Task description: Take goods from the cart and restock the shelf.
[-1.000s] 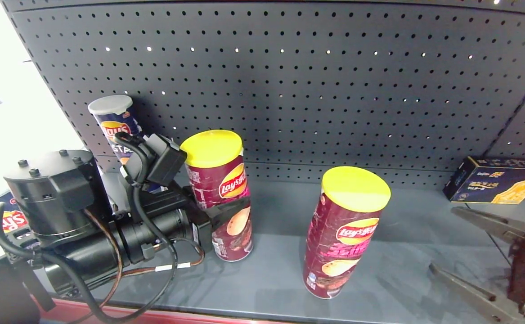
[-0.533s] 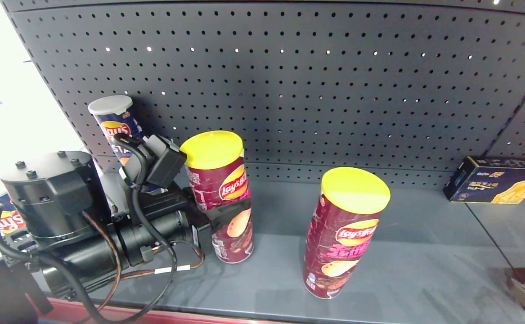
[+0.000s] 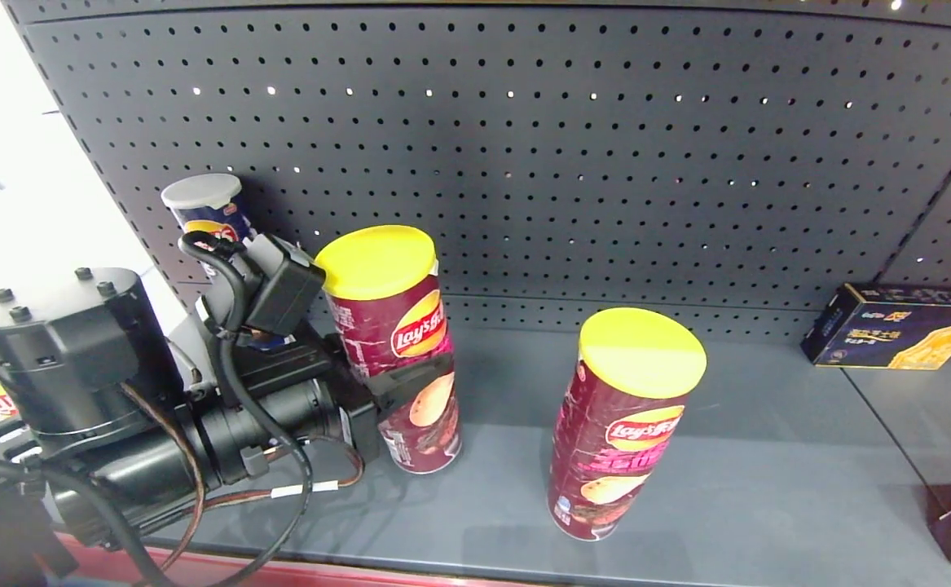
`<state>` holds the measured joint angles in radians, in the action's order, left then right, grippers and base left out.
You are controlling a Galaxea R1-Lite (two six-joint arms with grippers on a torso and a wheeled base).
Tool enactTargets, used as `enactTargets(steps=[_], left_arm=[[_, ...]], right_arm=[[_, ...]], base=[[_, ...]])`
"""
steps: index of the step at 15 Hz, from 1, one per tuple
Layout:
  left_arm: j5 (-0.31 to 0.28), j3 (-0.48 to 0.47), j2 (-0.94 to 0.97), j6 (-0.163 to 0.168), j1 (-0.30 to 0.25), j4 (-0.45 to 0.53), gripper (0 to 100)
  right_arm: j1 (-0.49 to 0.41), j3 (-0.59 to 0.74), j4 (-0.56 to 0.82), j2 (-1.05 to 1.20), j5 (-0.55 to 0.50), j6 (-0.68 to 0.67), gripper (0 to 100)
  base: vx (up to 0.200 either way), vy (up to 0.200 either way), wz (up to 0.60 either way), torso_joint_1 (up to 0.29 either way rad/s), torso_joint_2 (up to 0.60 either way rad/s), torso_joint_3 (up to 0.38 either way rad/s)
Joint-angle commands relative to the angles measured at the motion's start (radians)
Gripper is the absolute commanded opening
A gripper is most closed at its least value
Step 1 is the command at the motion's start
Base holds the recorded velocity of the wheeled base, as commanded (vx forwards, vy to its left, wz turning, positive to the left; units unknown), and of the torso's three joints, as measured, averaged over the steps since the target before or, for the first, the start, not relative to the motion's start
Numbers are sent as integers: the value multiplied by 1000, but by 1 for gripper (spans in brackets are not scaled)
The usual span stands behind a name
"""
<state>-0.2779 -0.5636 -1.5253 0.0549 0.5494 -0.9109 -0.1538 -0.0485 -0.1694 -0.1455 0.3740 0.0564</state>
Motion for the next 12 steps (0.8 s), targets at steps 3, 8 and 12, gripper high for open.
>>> enactTargets(steps=[3,8,12], left_arm=[[-1,50,54,0,6,0,0],[-15,16,70,0,18,3,0],[-17,16,71,0,32,4,0]], right_arm=[[-10,49,74,55,-280,69,100],[-9,49,103,55,-371,23,100],[-9,49,116,55,-365,-66,100]], base=[[0,0,0,0,0,0],[0,0,0,0,0,0],[0,0,0,0,0,0]])
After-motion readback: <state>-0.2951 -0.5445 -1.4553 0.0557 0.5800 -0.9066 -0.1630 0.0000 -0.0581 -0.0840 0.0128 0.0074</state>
